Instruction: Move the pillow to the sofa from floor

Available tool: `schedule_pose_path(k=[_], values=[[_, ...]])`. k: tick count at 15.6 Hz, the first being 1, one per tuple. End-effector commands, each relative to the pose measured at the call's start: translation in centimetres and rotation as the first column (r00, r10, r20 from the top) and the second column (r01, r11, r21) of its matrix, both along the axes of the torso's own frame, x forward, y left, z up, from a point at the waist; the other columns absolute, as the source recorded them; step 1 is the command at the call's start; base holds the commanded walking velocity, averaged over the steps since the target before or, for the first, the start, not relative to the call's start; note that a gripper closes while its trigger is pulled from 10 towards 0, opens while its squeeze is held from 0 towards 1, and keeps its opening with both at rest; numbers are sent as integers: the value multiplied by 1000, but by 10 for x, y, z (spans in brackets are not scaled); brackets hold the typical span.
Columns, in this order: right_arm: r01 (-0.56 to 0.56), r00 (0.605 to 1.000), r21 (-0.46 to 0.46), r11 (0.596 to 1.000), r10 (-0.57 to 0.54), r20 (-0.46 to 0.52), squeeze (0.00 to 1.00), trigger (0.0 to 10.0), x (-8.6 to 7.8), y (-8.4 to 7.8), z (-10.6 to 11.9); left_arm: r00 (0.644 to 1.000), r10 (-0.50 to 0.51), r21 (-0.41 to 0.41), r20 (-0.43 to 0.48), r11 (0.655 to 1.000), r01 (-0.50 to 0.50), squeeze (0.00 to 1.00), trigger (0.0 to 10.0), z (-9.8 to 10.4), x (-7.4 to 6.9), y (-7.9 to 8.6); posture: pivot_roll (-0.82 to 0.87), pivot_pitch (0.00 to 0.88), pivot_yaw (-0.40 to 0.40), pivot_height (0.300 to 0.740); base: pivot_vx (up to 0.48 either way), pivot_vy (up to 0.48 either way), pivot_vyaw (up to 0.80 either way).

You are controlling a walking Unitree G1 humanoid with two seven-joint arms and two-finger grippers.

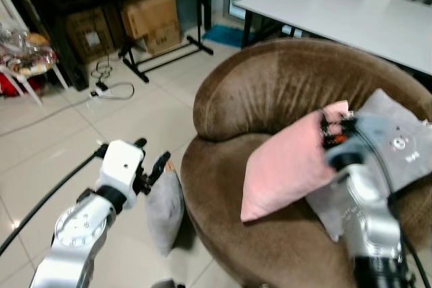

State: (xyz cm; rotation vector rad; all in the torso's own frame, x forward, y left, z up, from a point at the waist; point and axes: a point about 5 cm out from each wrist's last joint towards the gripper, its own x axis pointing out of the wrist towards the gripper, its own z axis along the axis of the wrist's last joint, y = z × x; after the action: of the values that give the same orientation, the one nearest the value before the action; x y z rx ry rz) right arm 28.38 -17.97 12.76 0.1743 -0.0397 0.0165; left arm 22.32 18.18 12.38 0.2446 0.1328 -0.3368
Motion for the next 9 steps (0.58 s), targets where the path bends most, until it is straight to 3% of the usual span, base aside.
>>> schedule_pose_path(k=[1,3,4,6,9], values=[[-96,995,-36,995,96,2,0,10000,-8,14,3,999,36,4,29,999,-36,0,10000,5,-4,2,-68,0,-18,740,0,0,0],[-193,981,-83,978,192,-18,0,10000,-15,27,2,998,52,-1,31,999,-52,0,10000,4,-7,1,-63,0,-24,740,0,0,0],[-212,977,-88,973,209,-39,0,10000,-17,29,4,998,59,1,32,998,-59,0,10000,3,-8,1,-60,0,-28,740,0,0,800],[-219,974,-89,972,213,-70,0,10000,-16,31,6,996,75,14,38,997,-76,0,10000,3,-7,3,-58,0,-29,740,0,0,800],[-182,979,-116,976,169,-117,0,10000,-11,29,5,992,112,22,53,993,-113,0,10000,6,-6,9,-52,0,-33,740,0,160,0]])
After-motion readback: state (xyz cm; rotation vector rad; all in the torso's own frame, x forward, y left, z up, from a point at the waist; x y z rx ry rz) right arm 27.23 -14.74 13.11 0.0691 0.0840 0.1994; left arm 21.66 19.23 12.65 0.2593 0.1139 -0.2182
